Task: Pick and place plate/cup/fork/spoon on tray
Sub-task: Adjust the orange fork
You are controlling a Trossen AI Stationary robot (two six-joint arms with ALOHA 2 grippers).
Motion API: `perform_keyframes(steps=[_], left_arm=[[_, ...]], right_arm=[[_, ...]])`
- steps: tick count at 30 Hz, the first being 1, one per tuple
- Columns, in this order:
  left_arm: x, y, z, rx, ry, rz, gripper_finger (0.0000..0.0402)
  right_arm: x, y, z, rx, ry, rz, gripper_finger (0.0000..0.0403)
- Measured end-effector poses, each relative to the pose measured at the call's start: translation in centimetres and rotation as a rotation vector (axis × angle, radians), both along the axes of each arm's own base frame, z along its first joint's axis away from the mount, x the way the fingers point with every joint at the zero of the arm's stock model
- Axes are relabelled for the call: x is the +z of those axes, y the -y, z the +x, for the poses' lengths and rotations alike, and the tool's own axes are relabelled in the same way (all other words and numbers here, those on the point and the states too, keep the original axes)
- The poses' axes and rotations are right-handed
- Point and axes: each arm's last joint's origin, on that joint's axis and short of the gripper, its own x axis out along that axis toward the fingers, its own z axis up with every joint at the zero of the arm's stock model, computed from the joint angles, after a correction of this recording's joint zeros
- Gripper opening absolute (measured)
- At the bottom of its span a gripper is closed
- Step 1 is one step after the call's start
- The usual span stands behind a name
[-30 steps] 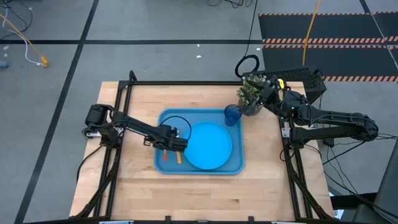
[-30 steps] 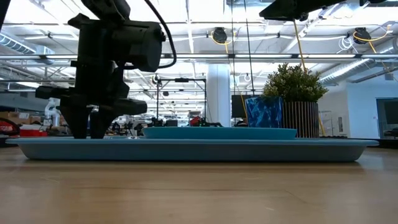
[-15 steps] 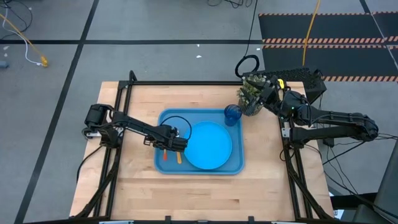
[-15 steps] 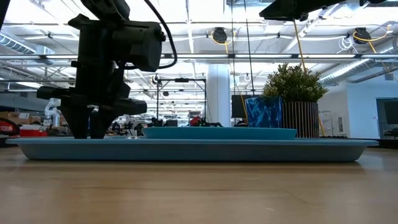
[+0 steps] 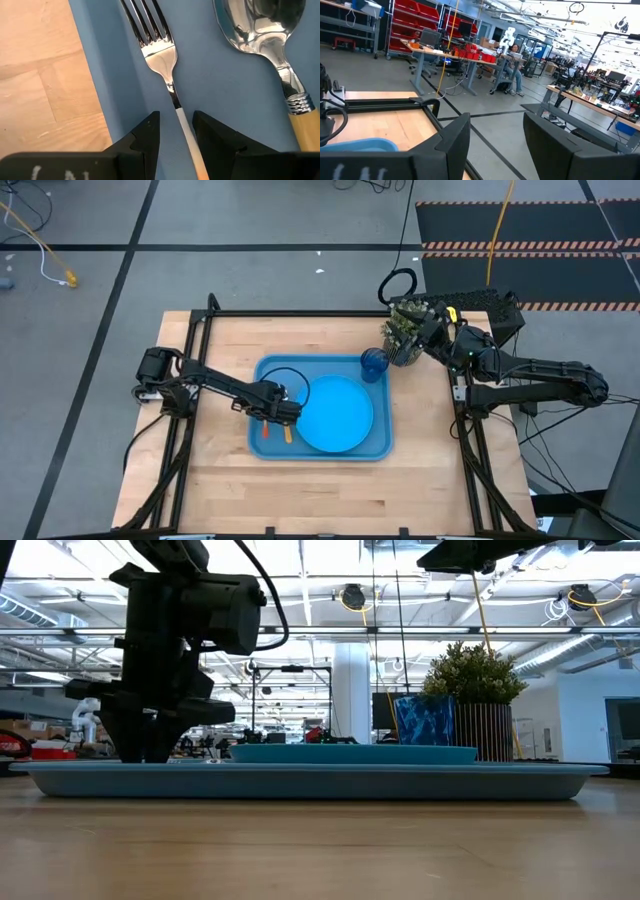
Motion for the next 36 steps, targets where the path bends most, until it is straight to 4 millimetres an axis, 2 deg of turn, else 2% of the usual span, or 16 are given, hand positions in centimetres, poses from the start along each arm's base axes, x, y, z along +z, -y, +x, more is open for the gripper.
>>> perform_keyframes(steps=[28, 36], left_arm=[[0.0, 0.5, 0.0, -0.118, -0.014, -0.005, 0.0129], [1.1, 0.9, 1.2, -0.142, 0.030, -0.045, 0.0129]], right_arm=[[0.0, 0.0, 0.0, 0.001, 0.009, 0.012, 0.0176], [0.0, 0.0, 0.0, 0.010, 0.013, 0.017, 0.0176]])
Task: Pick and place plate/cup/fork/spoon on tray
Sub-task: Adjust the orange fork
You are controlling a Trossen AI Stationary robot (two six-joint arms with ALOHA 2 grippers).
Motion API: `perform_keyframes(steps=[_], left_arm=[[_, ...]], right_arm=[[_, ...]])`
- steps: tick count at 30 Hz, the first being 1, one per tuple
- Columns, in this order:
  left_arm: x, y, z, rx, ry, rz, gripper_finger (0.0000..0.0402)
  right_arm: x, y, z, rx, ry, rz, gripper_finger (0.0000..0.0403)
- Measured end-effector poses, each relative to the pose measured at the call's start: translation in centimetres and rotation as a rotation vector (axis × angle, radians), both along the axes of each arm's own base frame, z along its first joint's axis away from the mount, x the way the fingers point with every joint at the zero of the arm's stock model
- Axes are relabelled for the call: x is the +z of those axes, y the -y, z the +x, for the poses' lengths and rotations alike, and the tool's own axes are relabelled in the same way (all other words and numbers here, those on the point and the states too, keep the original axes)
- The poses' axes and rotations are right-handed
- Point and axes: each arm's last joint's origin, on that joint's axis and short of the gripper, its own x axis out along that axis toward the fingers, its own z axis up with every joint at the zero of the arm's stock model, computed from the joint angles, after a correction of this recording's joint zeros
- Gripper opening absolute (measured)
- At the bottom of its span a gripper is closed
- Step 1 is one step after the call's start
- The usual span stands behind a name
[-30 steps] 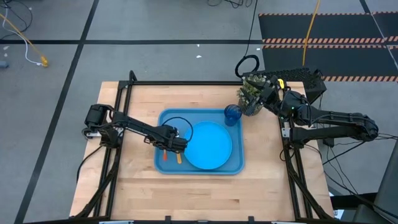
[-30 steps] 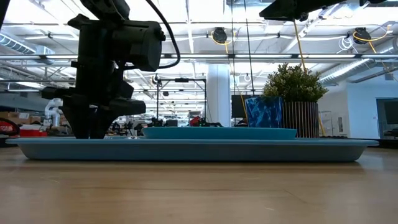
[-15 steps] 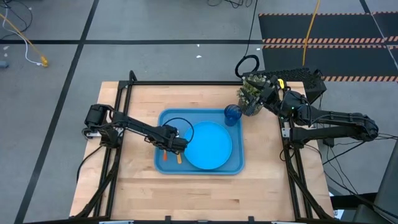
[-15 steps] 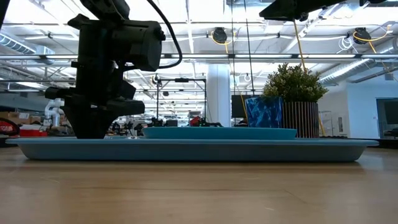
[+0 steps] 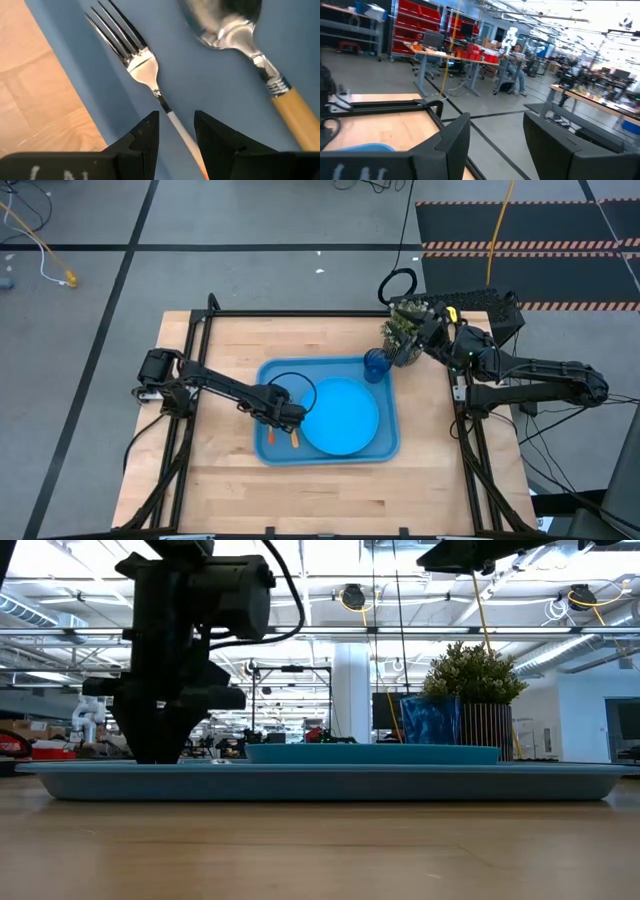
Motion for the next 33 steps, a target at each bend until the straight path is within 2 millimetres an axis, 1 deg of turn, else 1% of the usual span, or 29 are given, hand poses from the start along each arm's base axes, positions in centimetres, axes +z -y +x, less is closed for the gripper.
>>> perform_keyframes(steps=[5, 21, 33], left_arm=[[0.0, 0.0, -0.1, -0.007, -0.008, 0.015, 0.0129], [0.1, 0.0, -0.1, -0.068, -0.016, 0.031, 0.0129], [0.2, 1.0, -0.3, -0.147, -0.015, 0.056, 0.0129]], right_arm=[[0.0, -0.1, 0.1, 0.042, 0.000, -0.001, 0.0176], [-0.1, -0.1, 0.2, 0.044, -0.004, 0.000, 0.0176], [-0.1, -0.1, 0.2, 0.044, -0.004, 0.000, 0.0176]])
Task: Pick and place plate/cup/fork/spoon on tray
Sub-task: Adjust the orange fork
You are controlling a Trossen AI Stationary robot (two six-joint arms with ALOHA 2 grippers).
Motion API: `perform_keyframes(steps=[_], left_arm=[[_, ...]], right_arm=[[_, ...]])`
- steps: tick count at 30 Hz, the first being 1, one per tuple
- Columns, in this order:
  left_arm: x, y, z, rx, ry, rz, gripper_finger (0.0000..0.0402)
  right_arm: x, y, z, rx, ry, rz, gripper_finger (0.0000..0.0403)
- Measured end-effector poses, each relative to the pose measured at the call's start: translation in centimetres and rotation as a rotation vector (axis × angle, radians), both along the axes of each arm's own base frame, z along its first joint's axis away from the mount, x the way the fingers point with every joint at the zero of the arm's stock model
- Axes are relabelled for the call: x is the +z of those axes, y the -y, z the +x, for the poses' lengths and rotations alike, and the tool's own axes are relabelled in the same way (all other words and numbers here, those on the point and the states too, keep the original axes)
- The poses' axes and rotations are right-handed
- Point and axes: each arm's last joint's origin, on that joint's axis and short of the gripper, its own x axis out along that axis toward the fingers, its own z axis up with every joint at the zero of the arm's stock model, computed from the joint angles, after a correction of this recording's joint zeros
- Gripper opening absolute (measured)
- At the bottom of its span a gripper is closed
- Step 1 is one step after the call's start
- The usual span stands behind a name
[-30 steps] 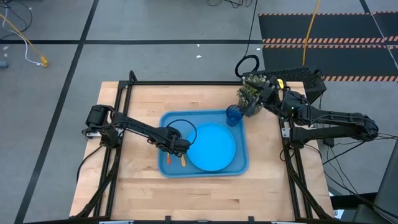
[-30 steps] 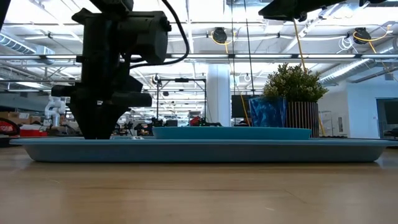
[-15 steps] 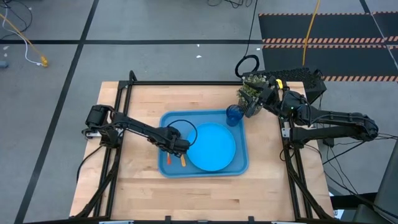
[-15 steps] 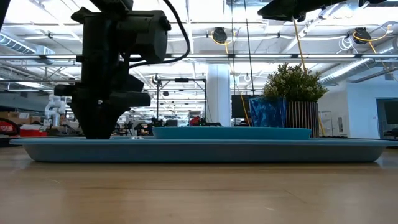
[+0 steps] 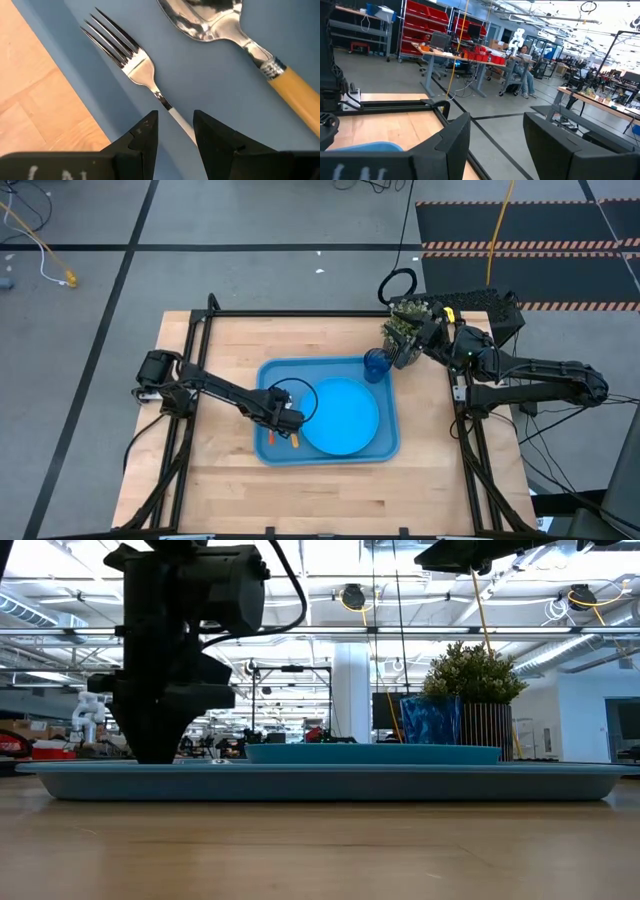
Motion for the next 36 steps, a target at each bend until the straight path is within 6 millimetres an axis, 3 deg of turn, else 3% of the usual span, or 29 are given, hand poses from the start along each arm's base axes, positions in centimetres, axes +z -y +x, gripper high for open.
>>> perform_keyframes(steps=[26, 32, 36], left_arm=[[0.03, 0.27, 0.17, -0.146, -0.001, 0.018, 0.0129], [0.03, 0.26, 0.13, -0.140, -0.004, 0.019, 0.0129], [-0.61, 0.14, -0.58, -0.046, -0.022, 0.019, 0.0129]], right_arm=[[-0.07, 0.00, 0.00, 0.001, 0.004, 0.019, 0.0176], [-0.11, 0.00, 0.00, 0.002, 0.003, 0.023, 0.0176], [-0.14, 0.00, 0.00, 0.001, 0.000, 0.024, 0.0176]])
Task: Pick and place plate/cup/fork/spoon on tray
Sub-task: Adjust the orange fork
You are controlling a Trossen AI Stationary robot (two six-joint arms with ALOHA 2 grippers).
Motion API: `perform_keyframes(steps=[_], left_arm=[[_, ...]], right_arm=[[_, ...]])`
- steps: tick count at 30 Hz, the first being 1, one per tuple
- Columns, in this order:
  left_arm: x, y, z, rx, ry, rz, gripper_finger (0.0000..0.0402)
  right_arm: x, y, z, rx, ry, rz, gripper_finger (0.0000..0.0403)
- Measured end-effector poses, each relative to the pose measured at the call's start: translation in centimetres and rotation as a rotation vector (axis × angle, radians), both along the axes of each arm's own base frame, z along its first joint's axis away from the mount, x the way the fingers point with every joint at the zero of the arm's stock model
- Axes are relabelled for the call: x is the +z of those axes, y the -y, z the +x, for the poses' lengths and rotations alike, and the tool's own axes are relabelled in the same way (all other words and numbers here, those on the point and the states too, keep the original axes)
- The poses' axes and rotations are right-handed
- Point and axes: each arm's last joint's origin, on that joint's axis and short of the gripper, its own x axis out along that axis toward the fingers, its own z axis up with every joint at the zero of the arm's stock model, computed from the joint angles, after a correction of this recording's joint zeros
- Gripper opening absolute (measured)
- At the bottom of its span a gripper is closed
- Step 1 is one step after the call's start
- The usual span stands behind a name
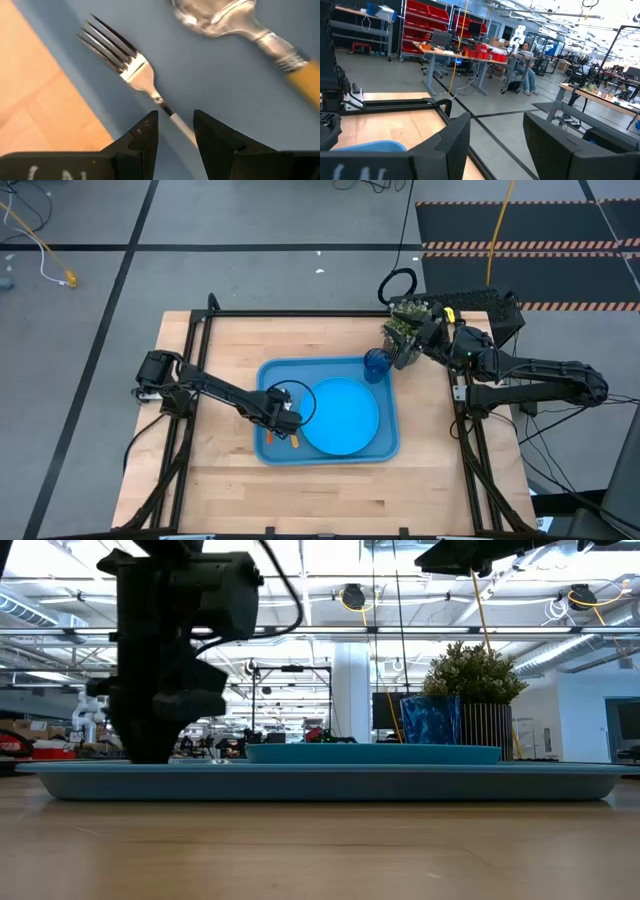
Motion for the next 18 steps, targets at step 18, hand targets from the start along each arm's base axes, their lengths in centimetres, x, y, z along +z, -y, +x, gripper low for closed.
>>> perform_keyframes(steps=[18], left_arm=[[-0.65, 0.10, -0.21, -0.037, 0.013, -0.025, 0.0129]], right_arm=[[0.01, 0.00, 0.00, 0.000, 0.000, -0.001, 0.0176]])
